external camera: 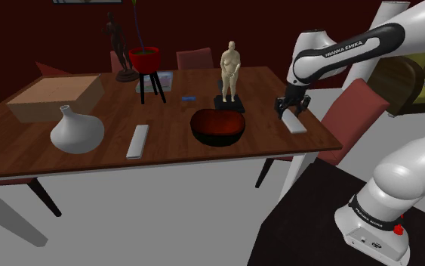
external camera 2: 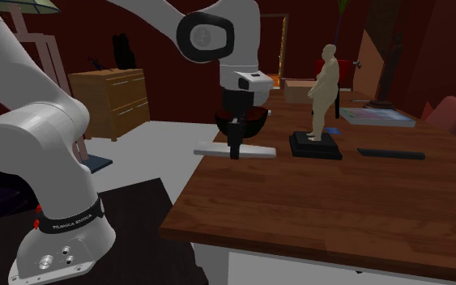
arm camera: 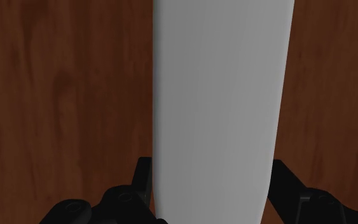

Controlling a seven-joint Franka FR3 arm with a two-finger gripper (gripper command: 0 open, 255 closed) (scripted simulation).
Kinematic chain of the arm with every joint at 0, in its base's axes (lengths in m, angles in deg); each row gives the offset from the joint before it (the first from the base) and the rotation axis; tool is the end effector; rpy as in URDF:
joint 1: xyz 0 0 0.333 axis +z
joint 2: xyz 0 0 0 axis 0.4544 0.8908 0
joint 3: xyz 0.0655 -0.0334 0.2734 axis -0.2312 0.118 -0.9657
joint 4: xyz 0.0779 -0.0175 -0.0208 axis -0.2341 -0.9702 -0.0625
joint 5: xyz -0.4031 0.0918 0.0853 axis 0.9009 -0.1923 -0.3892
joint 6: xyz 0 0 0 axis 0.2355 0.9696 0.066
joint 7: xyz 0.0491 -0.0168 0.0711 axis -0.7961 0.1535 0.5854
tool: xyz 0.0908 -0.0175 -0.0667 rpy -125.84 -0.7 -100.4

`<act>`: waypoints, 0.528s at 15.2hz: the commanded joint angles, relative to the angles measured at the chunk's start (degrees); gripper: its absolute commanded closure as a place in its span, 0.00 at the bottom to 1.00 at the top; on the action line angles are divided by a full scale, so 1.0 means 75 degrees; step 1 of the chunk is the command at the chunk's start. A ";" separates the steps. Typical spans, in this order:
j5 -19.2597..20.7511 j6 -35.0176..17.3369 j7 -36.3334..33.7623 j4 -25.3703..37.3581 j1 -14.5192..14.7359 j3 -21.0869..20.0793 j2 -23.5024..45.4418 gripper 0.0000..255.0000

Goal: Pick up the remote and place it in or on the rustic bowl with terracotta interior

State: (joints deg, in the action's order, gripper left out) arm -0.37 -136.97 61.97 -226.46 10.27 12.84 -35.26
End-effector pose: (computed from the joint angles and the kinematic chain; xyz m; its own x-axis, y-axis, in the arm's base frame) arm 0.4373 -0.1230 0.3452 0.7845 -0.6200 -0.0077 -0.6200 -0.7846 0.0079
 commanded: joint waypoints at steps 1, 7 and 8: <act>-0.0002 0.0247 0.0003 0.0122 0.0001 0.0002 -0.0124 1.00; -0.0003 0.0924 0.0007 0.0544 0.0001 0.0006 -0.0379 1.00; -0.0003 0.1035 0.0008 0.0620 0.0001 0.0007 -0.0414 1.00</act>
State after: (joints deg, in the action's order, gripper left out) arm -0.42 -130.10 61.96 -222.42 10.31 12.84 -38.10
